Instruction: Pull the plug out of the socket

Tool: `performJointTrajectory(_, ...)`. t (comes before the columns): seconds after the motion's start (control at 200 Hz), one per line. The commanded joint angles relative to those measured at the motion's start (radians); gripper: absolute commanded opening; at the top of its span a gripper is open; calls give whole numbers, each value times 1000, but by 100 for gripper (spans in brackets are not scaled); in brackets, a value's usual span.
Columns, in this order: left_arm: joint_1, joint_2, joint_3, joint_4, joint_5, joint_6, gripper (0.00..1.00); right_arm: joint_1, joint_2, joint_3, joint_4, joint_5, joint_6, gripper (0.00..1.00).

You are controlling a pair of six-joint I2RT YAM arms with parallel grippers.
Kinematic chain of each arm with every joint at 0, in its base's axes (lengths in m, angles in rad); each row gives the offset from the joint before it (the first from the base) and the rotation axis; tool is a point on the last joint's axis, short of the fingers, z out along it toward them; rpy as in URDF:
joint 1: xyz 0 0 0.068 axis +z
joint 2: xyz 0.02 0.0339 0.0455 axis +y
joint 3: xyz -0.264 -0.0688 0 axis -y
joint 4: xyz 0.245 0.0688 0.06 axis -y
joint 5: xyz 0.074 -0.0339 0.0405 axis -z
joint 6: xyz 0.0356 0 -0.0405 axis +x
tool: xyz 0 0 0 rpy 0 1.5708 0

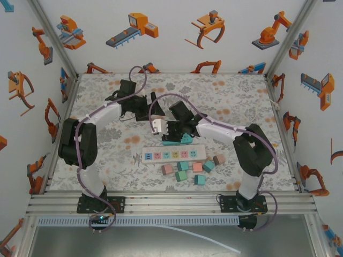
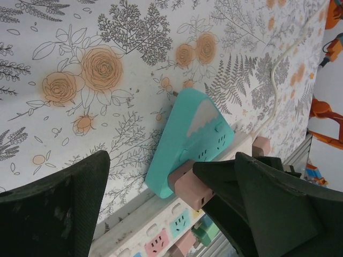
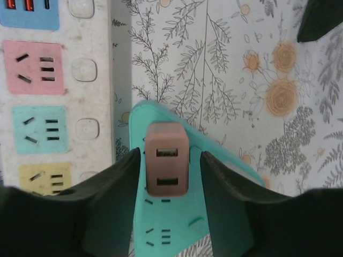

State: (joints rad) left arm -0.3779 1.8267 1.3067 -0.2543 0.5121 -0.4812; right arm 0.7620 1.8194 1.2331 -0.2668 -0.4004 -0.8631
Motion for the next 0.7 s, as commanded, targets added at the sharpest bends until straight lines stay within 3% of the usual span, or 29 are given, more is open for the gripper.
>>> performJointTrajectory(0.0, 5, -11, 41, -48, -42, 22, 90, -3, 12, 37, -58, -36, -63, 32)
performJointTrajectory(0.05, 5, -9, 45, -56, -47, 22, 90, -3, 5, 36, -58, -39, -80, 23)
performJointTrajectory(0.095, 5, -5, 46, -57, -46, 17, 90, -3, -1, 36, -64, -37, -99, 21)
performJointTrajectory(0.406, -35, 34, 59, -78, -57, 8, 86, -3, -13, 120, -284, -87, -304, 21)
performJointTrajectory(0.506, -43, 55, 59, -62, -10, 11, 81, -3, -7, 151, -367, -127, -418, 20)
performJointTrajectory(0.696, -57, 86, 39, -18, 43, 7, 70, -7, 35, 194, -413, -185, -490, 20)
